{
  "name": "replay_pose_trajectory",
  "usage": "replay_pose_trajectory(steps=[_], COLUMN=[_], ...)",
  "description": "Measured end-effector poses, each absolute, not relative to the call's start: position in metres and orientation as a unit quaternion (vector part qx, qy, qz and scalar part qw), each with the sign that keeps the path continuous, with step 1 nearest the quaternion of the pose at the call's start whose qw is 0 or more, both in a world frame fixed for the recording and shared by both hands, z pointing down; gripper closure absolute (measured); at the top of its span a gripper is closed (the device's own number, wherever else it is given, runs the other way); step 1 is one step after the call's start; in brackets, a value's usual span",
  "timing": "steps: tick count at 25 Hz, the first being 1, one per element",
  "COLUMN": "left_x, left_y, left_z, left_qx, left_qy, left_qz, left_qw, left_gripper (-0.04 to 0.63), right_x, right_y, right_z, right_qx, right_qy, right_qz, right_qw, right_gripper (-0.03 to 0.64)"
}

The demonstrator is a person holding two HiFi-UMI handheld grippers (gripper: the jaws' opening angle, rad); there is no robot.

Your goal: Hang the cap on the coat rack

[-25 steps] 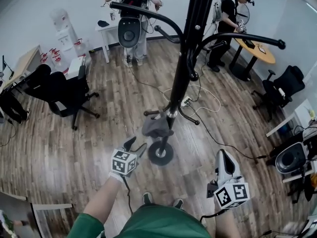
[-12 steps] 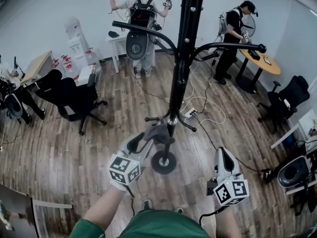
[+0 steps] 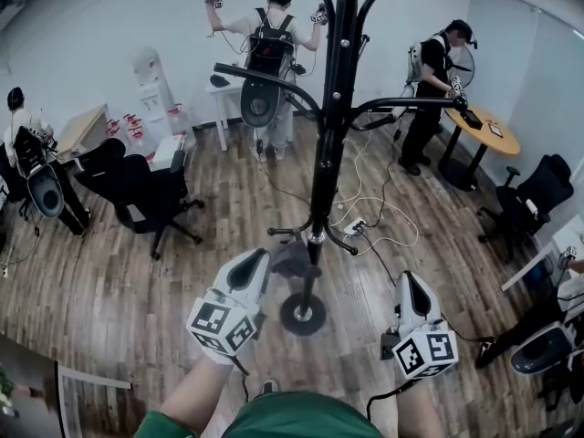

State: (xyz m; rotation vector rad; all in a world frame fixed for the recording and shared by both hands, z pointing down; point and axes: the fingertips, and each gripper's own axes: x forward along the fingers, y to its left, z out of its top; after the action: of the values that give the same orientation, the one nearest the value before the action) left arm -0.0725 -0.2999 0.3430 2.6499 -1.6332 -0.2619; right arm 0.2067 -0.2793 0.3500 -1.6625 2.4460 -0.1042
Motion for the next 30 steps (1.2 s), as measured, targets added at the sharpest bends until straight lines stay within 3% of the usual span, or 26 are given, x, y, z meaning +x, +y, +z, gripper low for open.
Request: replay_pose_trajectory(steps=[30], left_x=[-0.078], left_y=[-0.303], left_z=[0.343], left_qx=[0.832], left_qy=[-0.549], left_qz=[-0.083], left_qw=[0.012], left_gripper=[0.557], right_x=[0.223], right_y=[-0.289], right_z=[0.346], right_qx=[-0.560], right_qy=[0.822], right_qz=[-0.028], right_qw=[0.102], right_gripper=[0.614])
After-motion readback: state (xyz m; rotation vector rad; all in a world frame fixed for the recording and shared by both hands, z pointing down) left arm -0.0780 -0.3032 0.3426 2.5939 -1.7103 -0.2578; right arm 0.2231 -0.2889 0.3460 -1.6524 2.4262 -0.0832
